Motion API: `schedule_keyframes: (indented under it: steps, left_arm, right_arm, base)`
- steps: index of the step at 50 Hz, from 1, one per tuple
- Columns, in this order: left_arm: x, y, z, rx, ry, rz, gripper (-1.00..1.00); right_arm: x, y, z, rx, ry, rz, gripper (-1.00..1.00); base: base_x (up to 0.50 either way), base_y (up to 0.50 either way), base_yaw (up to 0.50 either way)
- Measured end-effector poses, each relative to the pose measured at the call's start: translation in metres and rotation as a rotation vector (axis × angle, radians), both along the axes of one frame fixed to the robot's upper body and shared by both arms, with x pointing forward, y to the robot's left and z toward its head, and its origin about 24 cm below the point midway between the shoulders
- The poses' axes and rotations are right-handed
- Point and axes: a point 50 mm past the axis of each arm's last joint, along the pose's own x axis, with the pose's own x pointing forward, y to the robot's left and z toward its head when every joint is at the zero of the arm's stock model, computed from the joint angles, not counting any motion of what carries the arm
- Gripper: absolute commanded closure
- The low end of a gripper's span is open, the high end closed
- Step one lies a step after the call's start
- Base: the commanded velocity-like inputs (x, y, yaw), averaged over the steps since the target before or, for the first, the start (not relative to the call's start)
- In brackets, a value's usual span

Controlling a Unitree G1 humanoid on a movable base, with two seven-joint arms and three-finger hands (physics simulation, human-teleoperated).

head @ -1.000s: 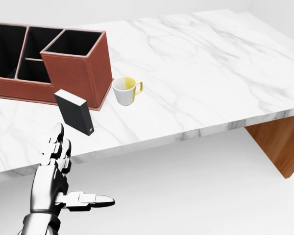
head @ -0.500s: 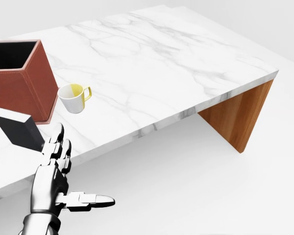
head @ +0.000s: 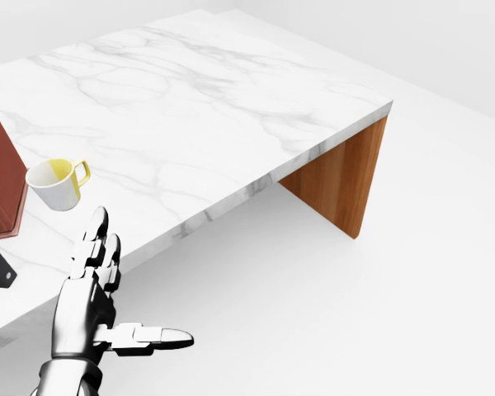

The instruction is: Pick up the book and place it in the right compartment of the caddy.

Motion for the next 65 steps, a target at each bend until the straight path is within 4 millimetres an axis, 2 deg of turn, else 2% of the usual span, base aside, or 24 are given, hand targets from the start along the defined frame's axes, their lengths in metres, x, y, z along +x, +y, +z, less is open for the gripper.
schedule_keyframes:
  steps: [17, 26, 33, 39, 50, 65]
  left_arm:
    - [-0.011, 0.007, 0.013, 0.037, -0.057, 0.091, -1.0]
    - [-0.015, 0.02, 0.031, 0.113, -0.136, 0.226, -1.0]
    - [-0.016, 0.033, 0.061, 0.298, -0.281, 0.427, -1.0]
    - [-0.018, 0.039, 0.078, 0.42, -0.375, 0.548, -1.0]
    - [-0.021, 0.044, 0.092, 0.612, -0.481, 0.692, -1.0]
    - [-0.025, 0.038, 0.11, 0.816, -0.597, 0.73, -1.0]
  right_arm:
    - [0.002, 0.0, -0.002, 0.004, 0.017, -0.004, -1.0]
    - [0.002, -0.002, -0.004, 0.011, 0.023, -0.016, -1.0]
    - [0.002, -0.003, -0.004, 0.012, 0.023, -0.023, -1.0]
    - [0.001, -0.003, -0.003, 0.01, 0.022, -0.027, -1.0]
    - [0.001, -0.004, -0.004, 0.015, 0.026, -0.03, -1.0]
    - [0.001, -0.004, -0.004, 0.016, 0.03, -0.034, -1.0]
  base:
    - [0.0, 0.0, 0.0]
    - [0.0, 0.0, 0.0]
    - [0.0, 0.0, 0.0]
    - [0.0, 0.0, 0.0]
    - [0.0, 0.0, 0.0]
    - [0.0, 0.0, 0.0]
